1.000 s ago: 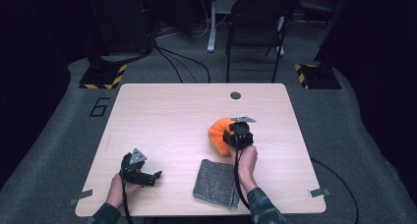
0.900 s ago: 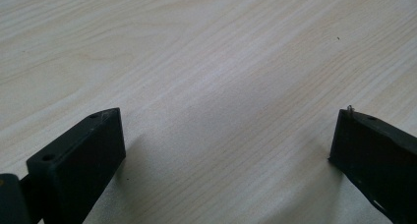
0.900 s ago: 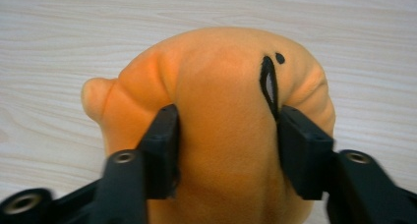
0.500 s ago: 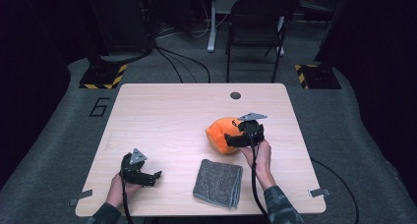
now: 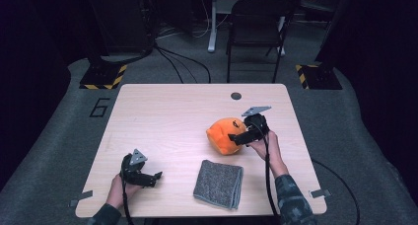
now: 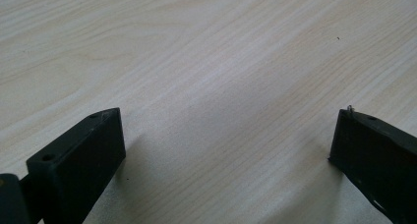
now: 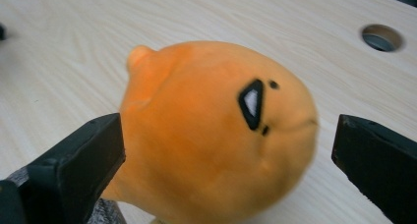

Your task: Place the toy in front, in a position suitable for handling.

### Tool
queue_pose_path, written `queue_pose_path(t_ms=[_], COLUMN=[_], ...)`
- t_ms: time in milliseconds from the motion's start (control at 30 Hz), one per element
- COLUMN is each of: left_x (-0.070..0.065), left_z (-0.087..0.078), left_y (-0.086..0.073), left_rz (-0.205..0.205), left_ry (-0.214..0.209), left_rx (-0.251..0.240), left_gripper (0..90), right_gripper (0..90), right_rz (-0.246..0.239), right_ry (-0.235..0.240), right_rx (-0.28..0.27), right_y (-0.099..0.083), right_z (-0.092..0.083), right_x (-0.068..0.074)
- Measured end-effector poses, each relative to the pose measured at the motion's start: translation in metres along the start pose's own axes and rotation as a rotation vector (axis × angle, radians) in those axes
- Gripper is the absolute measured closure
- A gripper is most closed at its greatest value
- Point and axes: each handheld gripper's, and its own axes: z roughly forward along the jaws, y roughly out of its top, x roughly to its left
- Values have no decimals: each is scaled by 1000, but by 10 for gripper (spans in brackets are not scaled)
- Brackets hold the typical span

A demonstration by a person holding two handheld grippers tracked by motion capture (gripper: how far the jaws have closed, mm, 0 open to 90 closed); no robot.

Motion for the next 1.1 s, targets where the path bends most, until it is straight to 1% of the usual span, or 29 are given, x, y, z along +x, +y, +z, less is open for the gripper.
queue_pose_path(t_ms=[33,67,100,133,167,200,233,267,300,333,367,400,433,467,500,533,567,600,633,667,700,733,767,867,933,967,1000,1033,1100], left_x=[0,0,0,0,0,0,0,0,0,0,0,0,0,0,0,0,0,0,0,0,0,0,0,0,0,0,0,0,0], left_z=[0,0,0,0,0,0,0,0,0,0,0,0,0,0,0,0,0,0,0,0,0,0,0,0,0,0,0,0,0], left_y=[0,0,0,0,0,0,0,0,0,0,0,0,0,0,0,0,0,0,0,0,0,0,0,0,0,0,0,0,0], left_rz=[-2,-3,-2,-4,-4,-2,0,0,-3,-1,-3,0,-3,1,1,0,-3,-2,-3,-3,1,-3,-3,-2,0,-3,-3,-2,-3], left_ry=[-1,-1,-1,-1,-1,-1,0,0,-1,0,-1,0,-1,0,0,0,-1,-1,-1,-1,0,-1,-1,-1,0,-1,-1,-1,-1], left_rx=[0,-1,0,-1,-1,0,0,0,-1,0,-1,0,-1,0,0,0,-1,0,-1,0,0,0,0,0,0,0,0,0,0], left_gripper=[0,0,0,0,0,0,0,0,0,0,0,0,0,0,0,0,0,0,0,0,0,0,0,0,0,0,0,0,0], right_gripper=[0,0,0,2,2,45,86,86,171,171,224,322,322,406,406,447,525,560,560,603,641,670,690,700,700,700,700,699,697], right_rz=[0,-23,-34,-41,-41,-55,-41,-41,-45,-45,-46,-41,-41,-43,-43,-29,-34,-40,-40,-48,-55,-39,-38,-4,6,14,14,16,46], right_ry=[0,-13,-2,-20,-20,-6,-16,-16,6,6,1,-2,-2,8,8,8,8,11,11,6,-2,10,12,20,9,-11,-11,-27,-57], right_rx=[0,23,30,41,41,79,87,87,77,77,87,93,93,98,98,105,106,102,102,102,89,74,61,3,0,-14,-14,-29,-48], right_y=[0,4,6,7,7,6,5,5,2,2,1,-6,-6,-10,-10,-11,-13,-14,-14,-14,-14,-14,-14,-12,-11,-7,-7,-5,0], right_z=[0,7,11,14,14,23,26,26,30,30,31,35,35,36,36,36,35,35,35,34,32,31,28,19,16,9,9,6,-3], right_x=[0,1,0,1,1,1,2,2,-1,-1,-1,-3,-3,-5,-5,-5,-5,-4,-4,-3,-2,-1,0,3,5,9,9,10,14])
